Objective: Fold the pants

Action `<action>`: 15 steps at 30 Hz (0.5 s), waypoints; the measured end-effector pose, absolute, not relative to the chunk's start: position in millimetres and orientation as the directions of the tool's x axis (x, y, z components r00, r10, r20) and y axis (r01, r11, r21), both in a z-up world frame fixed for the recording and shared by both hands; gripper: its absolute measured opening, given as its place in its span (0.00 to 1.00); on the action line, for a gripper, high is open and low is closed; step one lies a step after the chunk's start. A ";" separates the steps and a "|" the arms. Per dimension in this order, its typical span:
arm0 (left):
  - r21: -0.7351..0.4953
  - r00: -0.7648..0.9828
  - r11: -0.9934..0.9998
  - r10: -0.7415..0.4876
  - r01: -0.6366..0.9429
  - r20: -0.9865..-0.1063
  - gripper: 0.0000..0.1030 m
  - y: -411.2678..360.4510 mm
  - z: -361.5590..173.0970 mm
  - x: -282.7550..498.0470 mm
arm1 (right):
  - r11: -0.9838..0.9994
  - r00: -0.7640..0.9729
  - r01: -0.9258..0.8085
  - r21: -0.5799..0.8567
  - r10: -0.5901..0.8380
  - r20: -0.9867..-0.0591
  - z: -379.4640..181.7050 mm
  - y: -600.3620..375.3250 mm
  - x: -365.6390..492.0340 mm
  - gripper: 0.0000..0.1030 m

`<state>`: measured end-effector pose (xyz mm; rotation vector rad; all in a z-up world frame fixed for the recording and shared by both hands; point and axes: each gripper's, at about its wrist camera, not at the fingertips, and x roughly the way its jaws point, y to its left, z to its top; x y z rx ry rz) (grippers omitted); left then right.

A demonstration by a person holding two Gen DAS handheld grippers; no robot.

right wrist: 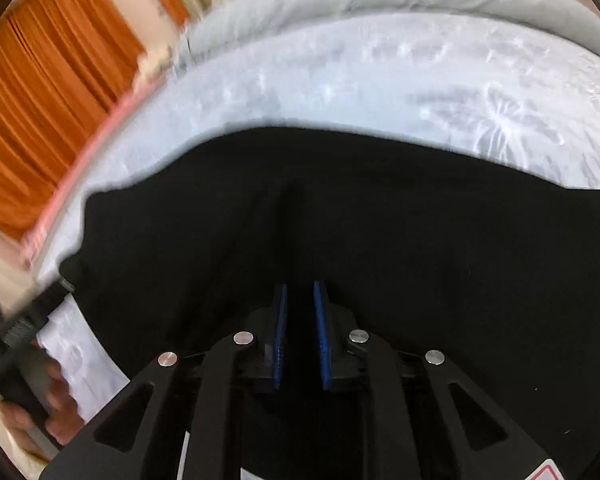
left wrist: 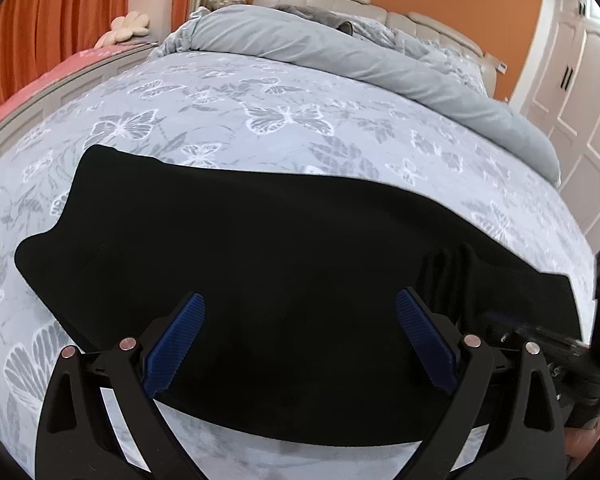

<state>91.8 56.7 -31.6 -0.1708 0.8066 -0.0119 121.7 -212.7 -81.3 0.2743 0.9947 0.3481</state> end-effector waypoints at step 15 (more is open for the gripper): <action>-0.095 0.665 0.994 -0.040 -0.047 -0.746 0.92 38.5 -45.1 98.7 | 0.906 0.556 -0.255 0.338 0.423 -0.715 -50.3 -184.7 114.5 0.18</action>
